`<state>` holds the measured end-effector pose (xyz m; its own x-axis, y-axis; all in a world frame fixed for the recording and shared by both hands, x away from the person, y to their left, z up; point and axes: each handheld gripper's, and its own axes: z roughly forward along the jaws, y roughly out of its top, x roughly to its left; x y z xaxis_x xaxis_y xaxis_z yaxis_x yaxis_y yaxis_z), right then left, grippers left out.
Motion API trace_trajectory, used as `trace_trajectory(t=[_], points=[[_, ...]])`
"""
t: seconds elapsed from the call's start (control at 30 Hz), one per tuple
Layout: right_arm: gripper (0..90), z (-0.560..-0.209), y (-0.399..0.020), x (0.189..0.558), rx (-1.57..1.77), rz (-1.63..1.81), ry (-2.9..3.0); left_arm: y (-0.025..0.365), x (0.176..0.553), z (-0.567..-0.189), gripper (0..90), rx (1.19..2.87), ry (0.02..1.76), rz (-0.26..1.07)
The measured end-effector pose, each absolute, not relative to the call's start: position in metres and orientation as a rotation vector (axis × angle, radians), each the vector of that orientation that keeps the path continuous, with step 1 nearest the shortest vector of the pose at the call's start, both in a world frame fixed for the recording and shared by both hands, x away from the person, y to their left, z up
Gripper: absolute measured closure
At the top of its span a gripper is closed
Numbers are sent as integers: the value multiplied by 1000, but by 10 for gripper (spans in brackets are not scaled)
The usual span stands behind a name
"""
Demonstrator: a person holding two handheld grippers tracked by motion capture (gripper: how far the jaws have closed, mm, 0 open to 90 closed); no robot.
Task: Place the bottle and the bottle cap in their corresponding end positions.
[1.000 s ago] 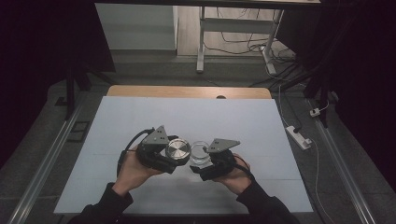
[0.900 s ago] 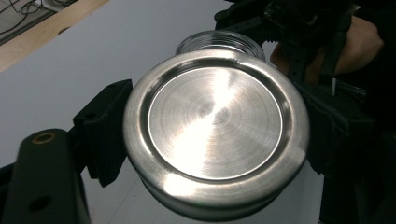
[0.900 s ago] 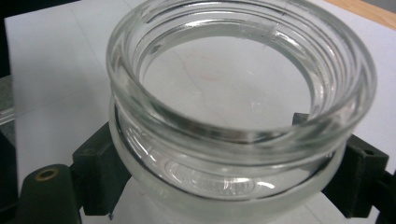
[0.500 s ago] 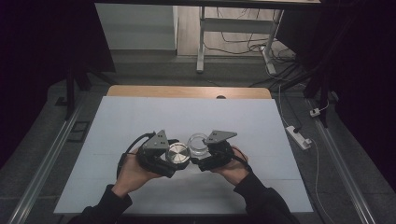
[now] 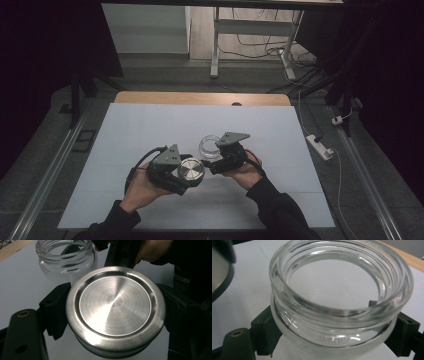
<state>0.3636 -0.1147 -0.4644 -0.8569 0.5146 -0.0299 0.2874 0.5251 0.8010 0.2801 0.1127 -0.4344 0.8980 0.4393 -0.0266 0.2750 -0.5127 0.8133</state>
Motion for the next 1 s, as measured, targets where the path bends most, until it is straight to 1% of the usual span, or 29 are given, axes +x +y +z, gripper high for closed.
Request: trace_trajectory(t=[0.63, 1.0], points=[[153, -464, -106, 392, 709, 1235, 2463, 100, 284, -469, 190, 2144, 523, 190], [153, -469, -102, 410, 744, 1224, 2435, 91, 292, -493, 190, 2149, 520, 195]])
